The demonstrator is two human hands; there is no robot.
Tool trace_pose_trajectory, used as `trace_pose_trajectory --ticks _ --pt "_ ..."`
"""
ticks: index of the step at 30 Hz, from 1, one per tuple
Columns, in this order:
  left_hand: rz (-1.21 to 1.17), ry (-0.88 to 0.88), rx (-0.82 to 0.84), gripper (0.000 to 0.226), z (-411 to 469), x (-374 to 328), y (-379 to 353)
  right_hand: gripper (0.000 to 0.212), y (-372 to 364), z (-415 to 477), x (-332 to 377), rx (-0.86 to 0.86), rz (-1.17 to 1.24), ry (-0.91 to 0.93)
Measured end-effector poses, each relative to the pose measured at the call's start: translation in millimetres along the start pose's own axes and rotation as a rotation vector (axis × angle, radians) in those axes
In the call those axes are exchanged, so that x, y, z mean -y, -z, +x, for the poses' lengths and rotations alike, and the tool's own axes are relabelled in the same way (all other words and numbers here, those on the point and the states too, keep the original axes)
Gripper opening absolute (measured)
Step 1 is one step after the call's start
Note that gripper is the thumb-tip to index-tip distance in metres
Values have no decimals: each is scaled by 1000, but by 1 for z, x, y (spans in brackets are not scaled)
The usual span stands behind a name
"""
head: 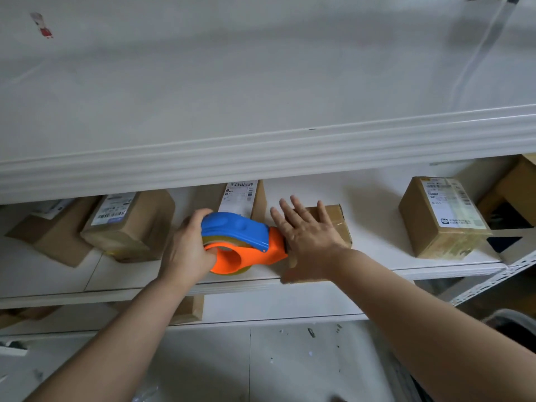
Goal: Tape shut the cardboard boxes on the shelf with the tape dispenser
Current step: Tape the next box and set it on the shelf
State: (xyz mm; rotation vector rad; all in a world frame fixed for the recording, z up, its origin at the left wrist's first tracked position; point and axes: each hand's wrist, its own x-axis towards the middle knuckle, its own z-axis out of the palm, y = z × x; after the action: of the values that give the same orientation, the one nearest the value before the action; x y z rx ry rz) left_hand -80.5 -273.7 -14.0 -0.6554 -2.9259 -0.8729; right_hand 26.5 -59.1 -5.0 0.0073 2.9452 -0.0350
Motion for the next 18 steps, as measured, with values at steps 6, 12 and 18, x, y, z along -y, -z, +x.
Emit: trace_pose_trajectory --ticks 6,12,18 --pt "-227 -51 265 103 -7 13 7 91 2 0 -24 -32 0 79" --pt "-251 -169 330 92 -19 20 -2 97 3 -1 -23 30 -62 15" --pt "-295 -226 275 78 -21 27 1 107 3 0 -35 13 -37 24"
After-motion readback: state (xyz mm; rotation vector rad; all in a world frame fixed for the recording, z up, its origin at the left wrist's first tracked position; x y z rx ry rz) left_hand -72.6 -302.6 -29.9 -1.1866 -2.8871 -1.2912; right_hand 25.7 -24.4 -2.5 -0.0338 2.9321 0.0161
